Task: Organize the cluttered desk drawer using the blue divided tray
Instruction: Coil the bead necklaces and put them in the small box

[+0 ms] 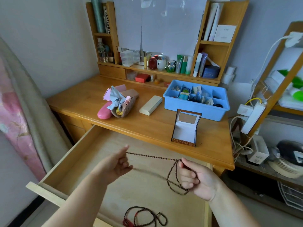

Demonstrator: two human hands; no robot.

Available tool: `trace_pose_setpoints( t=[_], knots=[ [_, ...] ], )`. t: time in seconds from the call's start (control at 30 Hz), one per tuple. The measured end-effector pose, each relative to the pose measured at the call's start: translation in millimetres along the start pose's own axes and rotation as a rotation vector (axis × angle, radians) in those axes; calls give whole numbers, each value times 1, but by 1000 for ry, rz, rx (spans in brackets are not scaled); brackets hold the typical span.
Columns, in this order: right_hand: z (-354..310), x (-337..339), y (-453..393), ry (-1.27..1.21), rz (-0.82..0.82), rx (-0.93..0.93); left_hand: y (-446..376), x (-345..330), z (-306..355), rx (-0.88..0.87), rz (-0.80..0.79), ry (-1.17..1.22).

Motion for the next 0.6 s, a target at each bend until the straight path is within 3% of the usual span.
trace_pose_setpoints(
  t=[0.17, 0.27, 0.33, 0.4, 0.47, 0.53, 0.6],
  knots=[
    [4, 14, 4, -138, -10, 35, -5, 42, -6, -67, 189, 565],
    [4, 12, 0, -272, -11, 121, -1, 35, -17, -128, 274, 643],
    [3, 8, -4, -322, 16, 175, 6, 17, -26, -177, 283, 339],
    [-1, 3, -8, -335, 71, 242, 18, -9, -31, -348, 225, -362],
    [-4, -2, -12, -317, 121, 287, 33, -51, -39, -548, -43, -958],
    [-5, -8, -14, -172, 176, 276, 47, -83, -49, -622, -260, -1193],
    [0, -13, -13, 102, 239, 216, 53, -102, -44, -638, -318, -1140]
  ],
)
Point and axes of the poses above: each hand's wrist, its own y-axis away from the middle knuckle, its own x-axis out of the back of the hand, z = x × y, the point moved 4 cm from there along -y, towards the middle knuckle, and after that the axes turned 3 degrees about y, right-handed, at the moved point
